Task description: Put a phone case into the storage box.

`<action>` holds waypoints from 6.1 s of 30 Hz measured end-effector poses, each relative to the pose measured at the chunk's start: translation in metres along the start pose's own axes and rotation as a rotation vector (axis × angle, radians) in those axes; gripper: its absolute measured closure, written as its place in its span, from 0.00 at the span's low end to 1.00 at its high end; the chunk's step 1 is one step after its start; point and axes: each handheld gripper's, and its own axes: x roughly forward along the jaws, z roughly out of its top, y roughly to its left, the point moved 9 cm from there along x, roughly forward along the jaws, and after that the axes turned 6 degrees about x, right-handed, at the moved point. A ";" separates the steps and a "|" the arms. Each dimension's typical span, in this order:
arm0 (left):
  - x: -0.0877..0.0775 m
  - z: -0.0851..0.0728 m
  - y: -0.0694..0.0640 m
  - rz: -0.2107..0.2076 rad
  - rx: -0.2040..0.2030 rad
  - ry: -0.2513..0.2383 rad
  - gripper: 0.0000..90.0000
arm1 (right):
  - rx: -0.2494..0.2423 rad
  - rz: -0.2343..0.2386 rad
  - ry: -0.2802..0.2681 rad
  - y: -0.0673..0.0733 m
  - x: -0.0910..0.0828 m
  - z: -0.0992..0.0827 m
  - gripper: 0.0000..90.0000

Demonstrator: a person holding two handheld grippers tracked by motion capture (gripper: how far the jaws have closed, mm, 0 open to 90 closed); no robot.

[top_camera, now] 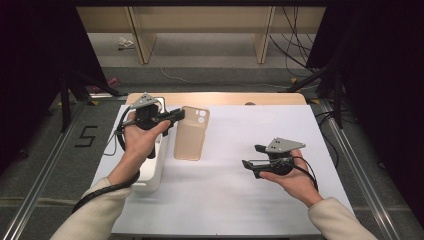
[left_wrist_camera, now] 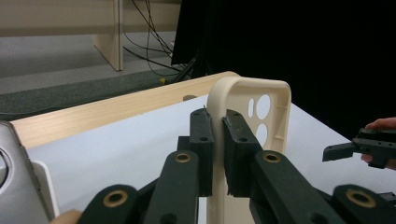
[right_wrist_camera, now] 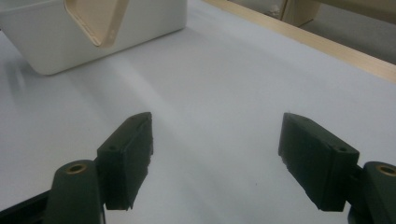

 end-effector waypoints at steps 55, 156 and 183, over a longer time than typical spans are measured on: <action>-0.052 0.015 0.055 0.078 -0.023 -0.065 0.92 | 0.063 -0.059 -0.040 -0.018 -0.017 -0.006 0.30; -0.024 -0.013 0.153 0.227 -0.046 -0.001 0.92 | 0.071 -0.057 -0.036 -0.020 -0.014 -0.007 0.31; -0.007 -0.040 0.168 0.278 -0.078 0.031 0.91 | 0.067 -0.057 -0.039 -0.020 -0.014 -0.007 0.31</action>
